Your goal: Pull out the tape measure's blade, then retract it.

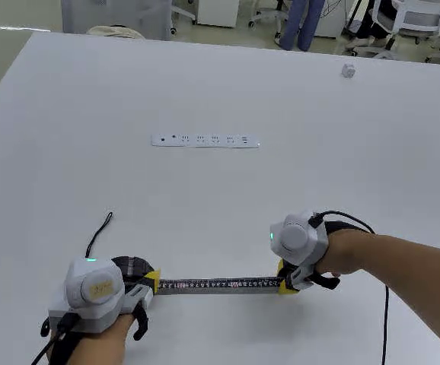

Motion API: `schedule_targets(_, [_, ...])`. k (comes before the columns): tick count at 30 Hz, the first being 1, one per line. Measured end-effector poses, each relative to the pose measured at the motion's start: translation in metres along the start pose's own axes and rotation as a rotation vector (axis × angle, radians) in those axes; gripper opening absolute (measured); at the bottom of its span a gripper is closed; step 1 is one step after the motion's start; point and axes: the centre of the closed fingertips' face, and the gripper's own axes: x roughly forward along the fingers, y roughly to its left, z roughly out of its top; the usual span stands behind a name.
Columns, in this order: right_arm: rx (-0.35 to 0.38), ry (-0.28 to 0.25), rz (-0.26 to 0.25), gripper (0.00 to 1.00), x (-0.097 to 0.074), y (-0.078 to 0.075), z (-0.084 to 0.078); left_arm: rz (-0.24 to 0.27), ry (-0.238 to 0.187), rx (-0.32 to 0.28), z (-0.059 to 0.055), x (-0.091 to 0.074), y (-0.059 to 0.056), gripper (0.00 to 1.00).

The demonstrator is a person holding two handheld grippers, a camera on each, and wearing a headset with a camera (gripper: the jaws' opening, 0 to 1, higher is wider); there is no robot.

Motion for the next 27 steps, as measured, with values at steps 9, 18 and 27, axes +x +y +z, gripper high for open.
schedule_targets(9, [-0.002,0.003,0.002,0.15,0.0,-0.0004,-0.0002,-0.016,0.033,-0.029,-0.0031,0.0008,0.0016,0.59])
schedule_targets(18, [0.005,0.008,-0.004,0.15,-0.0005,0.0006,0.0004,-0.011,0.041,0.004,-0.004,0.0012,0.0007,0.57])
schedule_targets(27, [-0.005,0.011,-0.004,0.15,-0.0002,0.0003,0.0003,-0.023,0.043,0.005,-0.0045,0.0006,0.0006,0.57])
